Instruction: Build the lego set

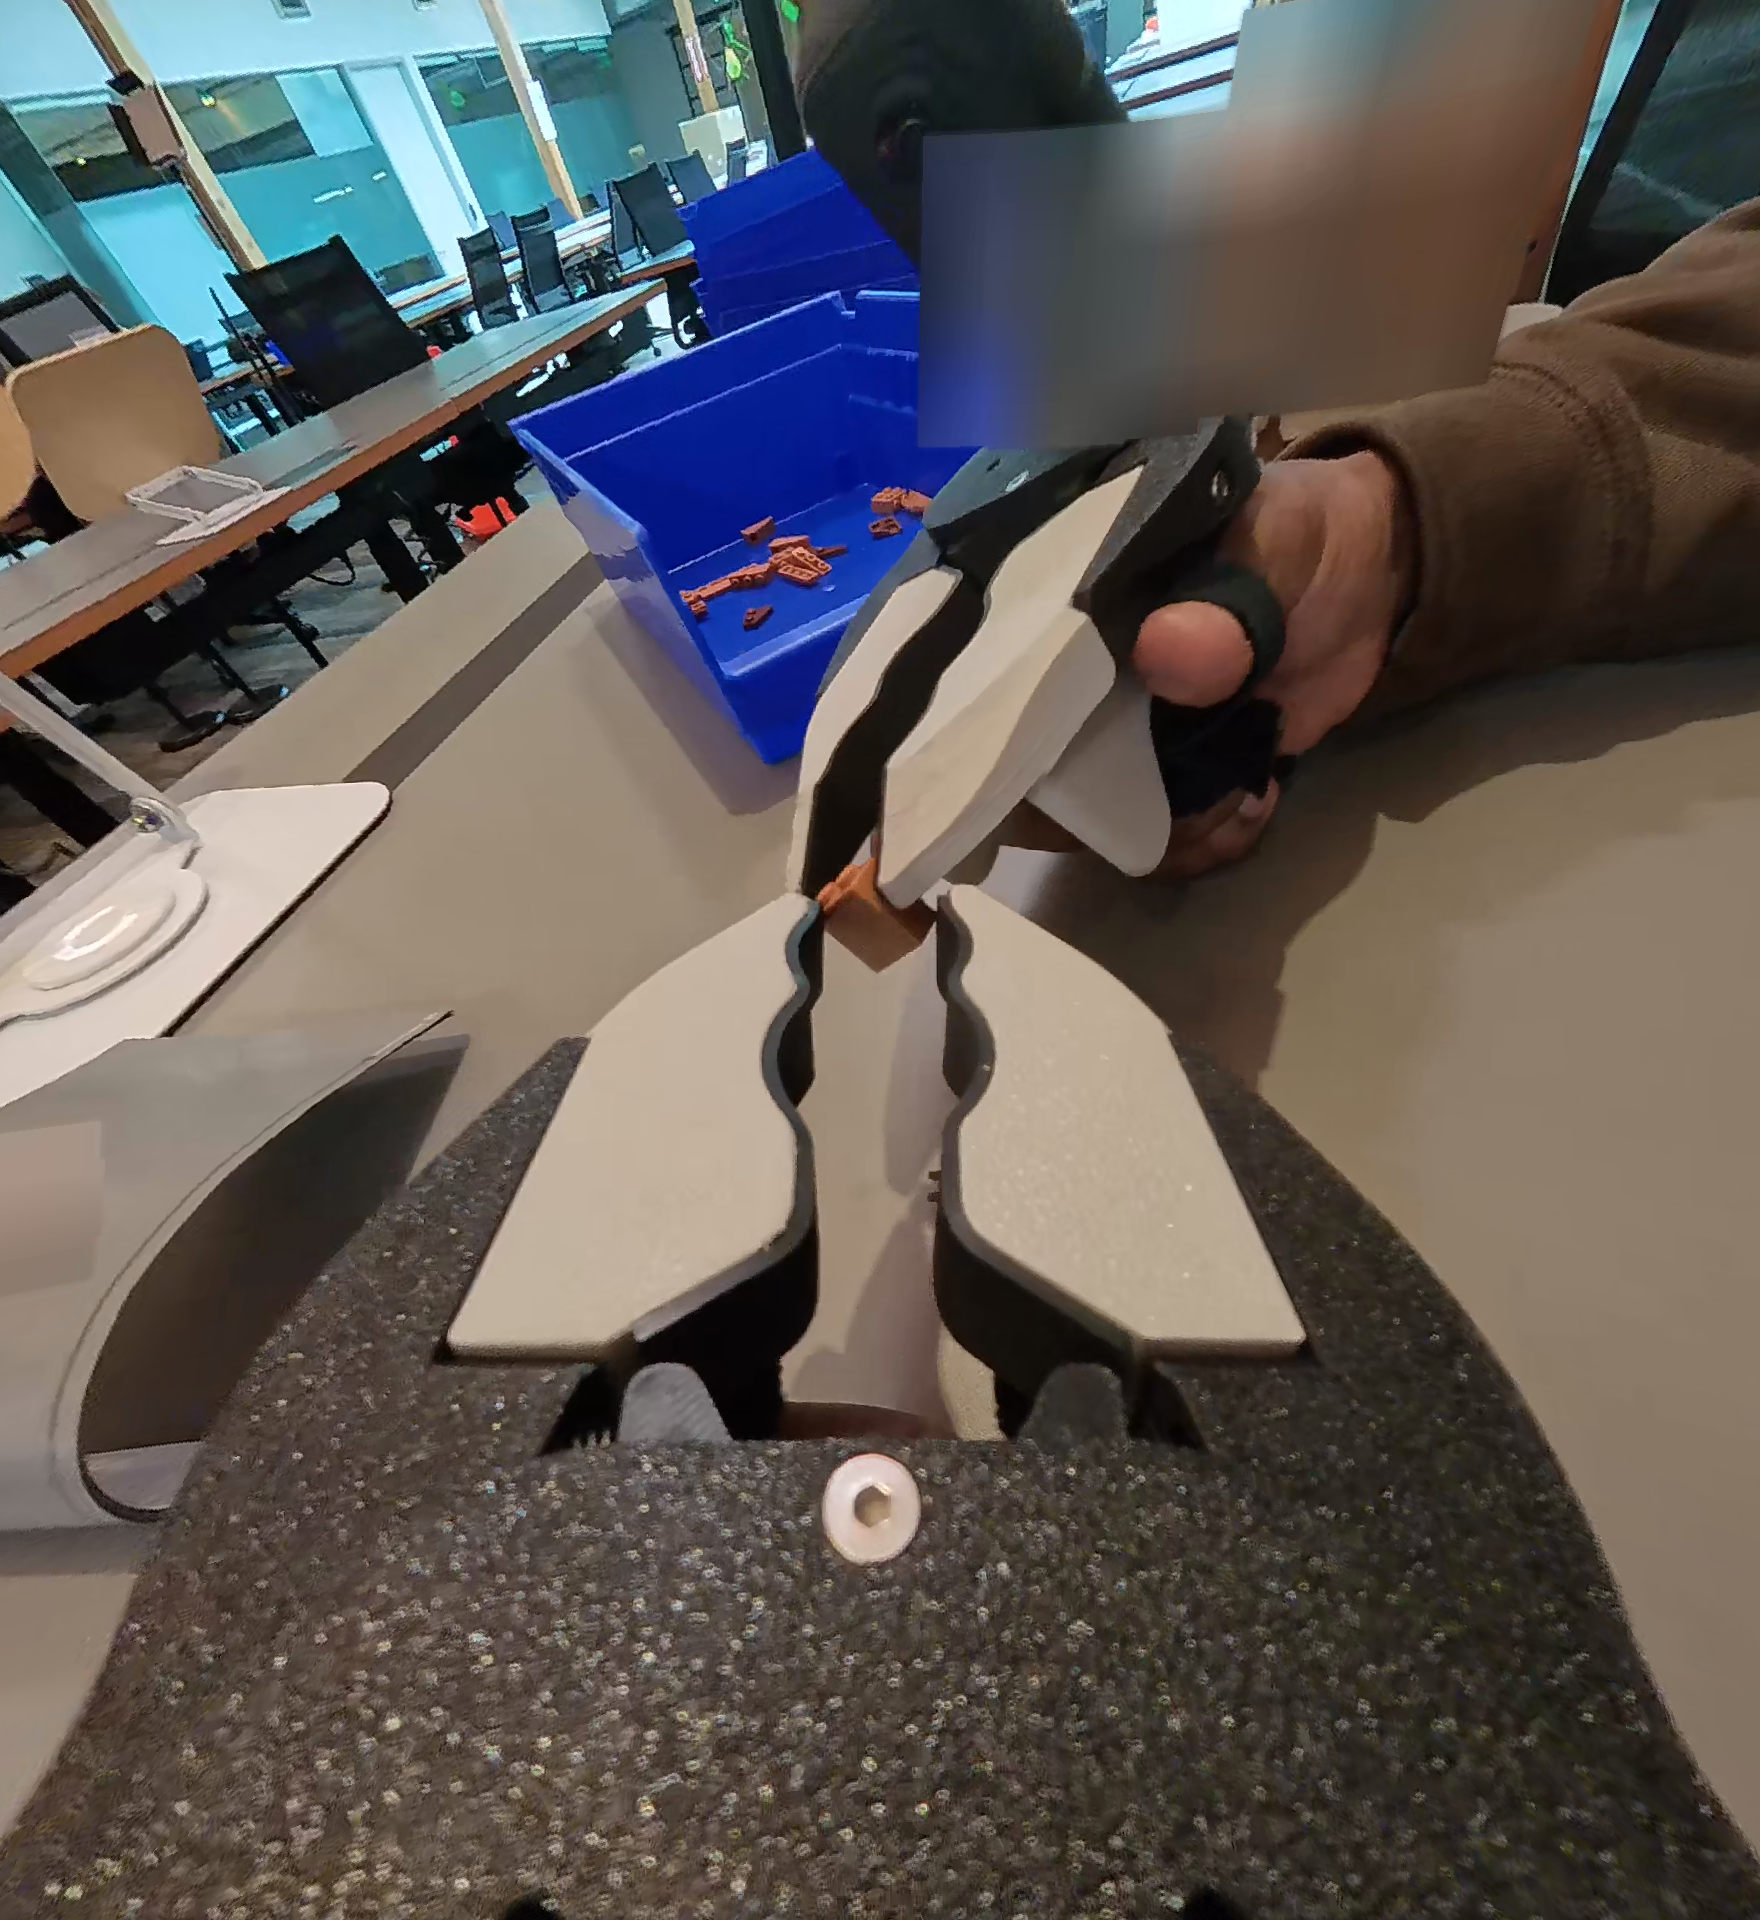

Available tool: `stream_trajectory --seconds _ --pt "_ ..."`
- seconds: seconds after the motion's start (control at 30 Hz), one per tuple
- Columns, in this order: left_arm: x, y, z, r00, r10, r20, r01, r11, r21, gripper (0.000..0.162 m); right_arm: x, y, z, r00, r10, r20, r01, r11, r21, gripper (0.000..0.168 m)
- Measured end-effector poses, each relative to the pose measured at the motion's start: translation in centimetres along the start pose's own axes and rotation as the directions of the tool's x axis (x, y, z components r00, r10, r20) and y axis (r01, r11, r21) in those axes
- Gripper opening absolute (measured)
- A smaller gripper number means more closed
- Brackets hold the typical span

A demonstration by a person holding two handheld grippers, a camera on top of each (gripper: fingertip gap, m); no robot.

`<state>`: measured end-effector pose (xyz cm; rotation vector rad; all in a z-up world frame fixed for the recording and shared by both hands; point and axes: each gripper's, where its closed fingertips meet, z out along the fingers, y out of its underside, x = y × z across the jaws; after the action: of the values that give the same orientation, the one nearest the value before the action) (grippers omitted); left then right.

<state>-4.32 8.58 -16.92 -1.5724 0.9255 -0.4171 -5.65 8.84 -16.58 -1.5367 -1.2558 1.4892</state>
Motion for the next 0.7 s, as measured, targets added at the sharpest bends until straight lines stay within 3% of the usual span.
stream_trajectory --seconds 0.27,0.5,0.7 --pt "-0.4 0.2 -0.3 0.97 -0.231 -0.075 0.232 0.973 0.01 0.01 0.6 0.0 -0.7 0.989 -0.138 -0.049 0.138 0.99 -0.015 0.02" --pt "0.4 2.5 0.1 0.964 -0.248 -0.099 0.234 0.963 -0.133 0.01 1.5 0.7 -1.1 0.976 -0.199 -0.092 0.192 0.978 -0.083 0.019" --pt "1.1 2.4 -0.1 0.913 -0.374 -0.164 0.352 0.924 -0.152 0.01 1.1 2.4 -1.3 0.879 -0.47 -0.076 0.446 0.869 -0.214 0.02"
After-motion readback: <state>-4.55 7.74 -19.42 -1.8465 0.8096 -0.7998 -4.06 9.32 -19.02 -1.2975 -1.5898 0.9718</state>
